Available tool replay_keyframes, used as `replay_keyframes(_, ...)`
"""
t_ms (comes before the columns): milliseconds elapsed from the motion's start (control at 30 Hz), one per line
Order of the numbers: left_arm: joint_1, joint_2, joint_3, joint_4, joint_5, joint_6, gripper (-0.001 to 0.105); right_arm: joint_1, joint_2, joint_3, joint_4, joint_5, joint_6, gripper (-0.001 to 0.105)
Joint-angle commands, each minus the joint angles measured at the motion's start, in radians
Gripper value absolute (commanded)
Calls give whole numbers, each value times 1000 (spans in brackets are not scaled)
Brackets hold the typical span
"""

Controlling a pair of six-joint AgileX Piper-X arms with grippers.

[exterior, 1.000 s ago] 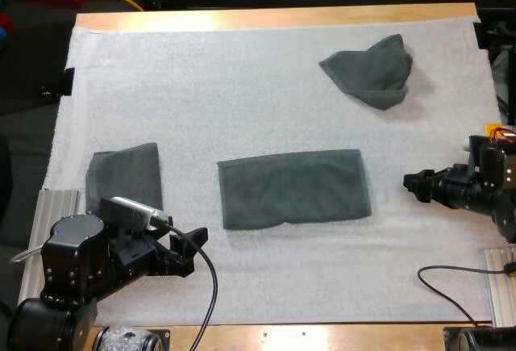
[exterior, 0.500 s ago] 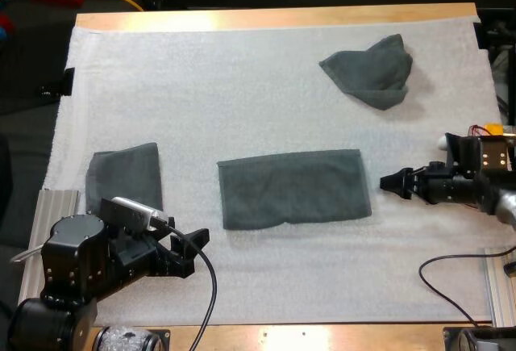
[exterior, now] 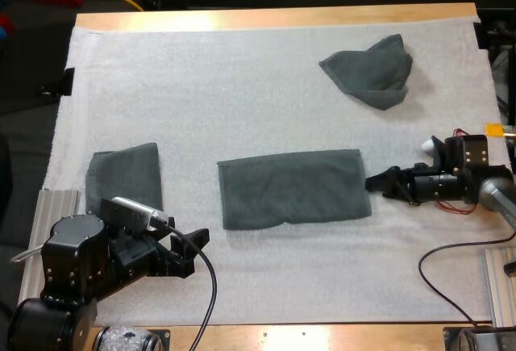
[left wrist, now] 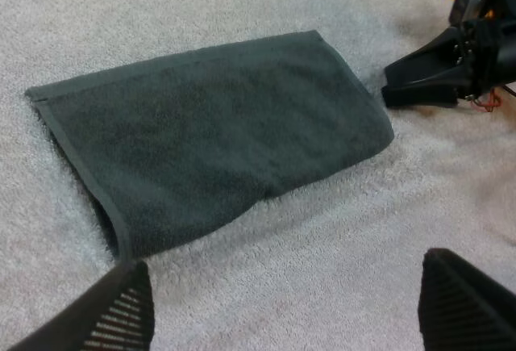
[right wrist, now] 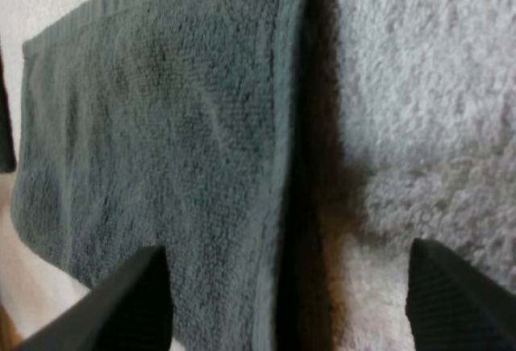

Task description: Pick towel from pile, fold and stack

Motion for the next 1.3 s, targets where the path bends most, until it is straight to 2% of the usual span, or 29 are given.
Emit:
replay_keyframes(0, 1, -6, -6, -16, 8, -7, 66, -1, 9, -5, -3, -25, 14, 61)
replay_keyframes(300, 1, -6, -6, -16, 8, -7, 66, 87, 78, -7, -24, -24, 77, 61)
replay_keyframes(567, 1, -6, -6, -16, 28, -7, 66, 181, 109, -7, -91, 13, 229, 61)
replay_keyframes(900, 1, -6, -6, -16, 37, -11, 66, 242, 116, -7, -95, 70, 299, 60)
replay_keyframes(1000, 1, -6, -6, -16, 47, -11, 66, 239, 116, -7, -88, 100, 318, 46)
replay_keyframes(1167, 1, -6, -6, -16, 50, -11, 66, 239, 109, -7, -85, 144, 320, 3)
replay_keyframes(1200, 1, -6, -6, -16, 52, -11, 66, 239, 102, -7, -82, 161, 314, 0)
replay_keyframes(1267, 1, -6, -6, -16, 51, -15, 66, 239, 78, -7, -76, 218, 312, 1)
